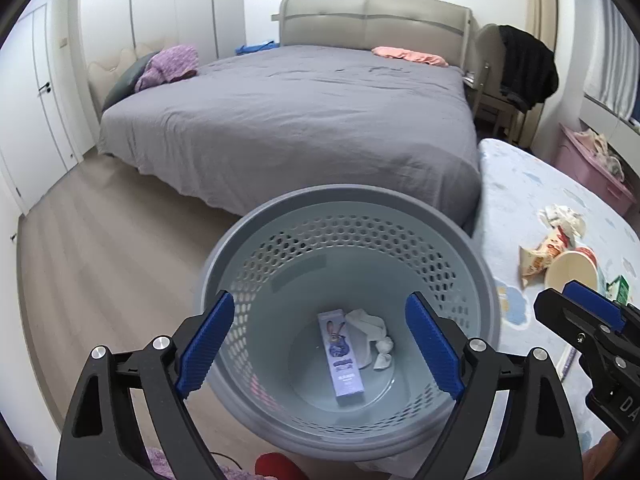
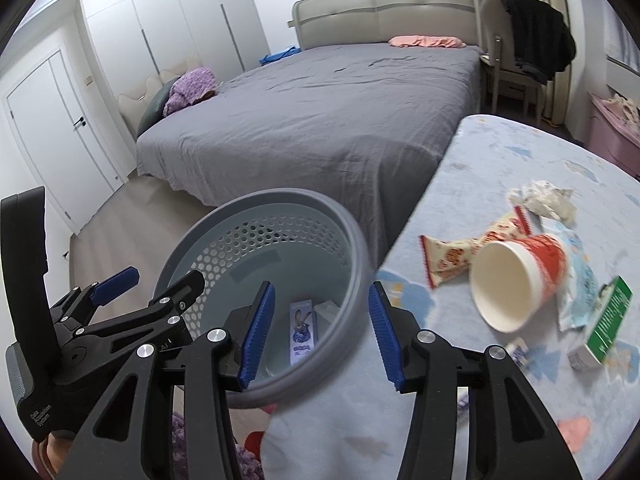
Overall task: Collect trash
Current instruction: 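Move both grippers back from the wastebasket toward the table, then grasp the playing-card box with the left gripper while the right gripper grasps the pink pig toy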
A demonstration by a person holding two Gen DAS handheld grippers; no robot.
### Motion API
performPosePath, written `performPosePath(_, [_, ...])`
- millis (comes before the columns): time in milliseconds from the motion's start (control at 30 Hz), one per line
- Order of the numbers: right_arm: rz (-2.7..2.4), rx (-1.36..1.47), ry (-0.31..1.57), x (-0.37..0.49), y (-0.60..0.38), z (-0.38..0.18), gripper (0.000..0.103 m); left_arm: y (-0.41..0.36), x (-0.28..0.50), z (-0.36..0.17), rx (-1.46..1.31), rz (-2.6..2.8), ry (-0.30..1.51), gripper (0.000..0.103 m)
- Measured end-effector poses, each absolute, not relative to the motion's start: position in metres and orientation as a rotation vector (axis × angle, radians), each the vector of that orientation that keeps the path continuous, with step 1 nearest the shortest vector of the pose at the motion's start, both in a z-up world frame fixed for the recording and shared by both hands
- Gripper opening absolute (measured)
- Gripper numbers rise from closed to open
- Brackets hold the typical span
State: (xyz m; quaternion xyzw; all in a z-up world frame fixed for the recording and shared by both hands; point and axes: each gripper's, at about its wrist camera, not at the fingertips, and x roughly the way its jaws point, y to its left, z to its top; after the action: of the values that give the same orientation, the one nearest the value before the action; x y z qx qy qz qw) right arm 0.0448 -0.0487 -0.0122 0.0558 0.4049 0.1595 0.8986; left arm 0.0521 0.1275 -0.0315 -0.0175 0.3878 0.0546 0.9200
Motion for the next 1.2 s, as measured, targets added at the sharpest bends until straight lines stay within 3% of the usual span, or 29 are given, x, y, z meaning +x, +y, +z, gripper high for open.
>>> performPosePath(733, [0.070, 0.211, 0.818, -0.031, -0.162, -0.009, 0.054, 0.024, 0.035, -0.028, 0.065, -0.154, 0.798, 0.089])
performPosePath(1200, [-0.079, 0.267, 0.884, -0.065, -0.221, -0.041, 0.058, -0.021, 0.031, -0.048, 0.126, -0.240, 0.843, 0.089])
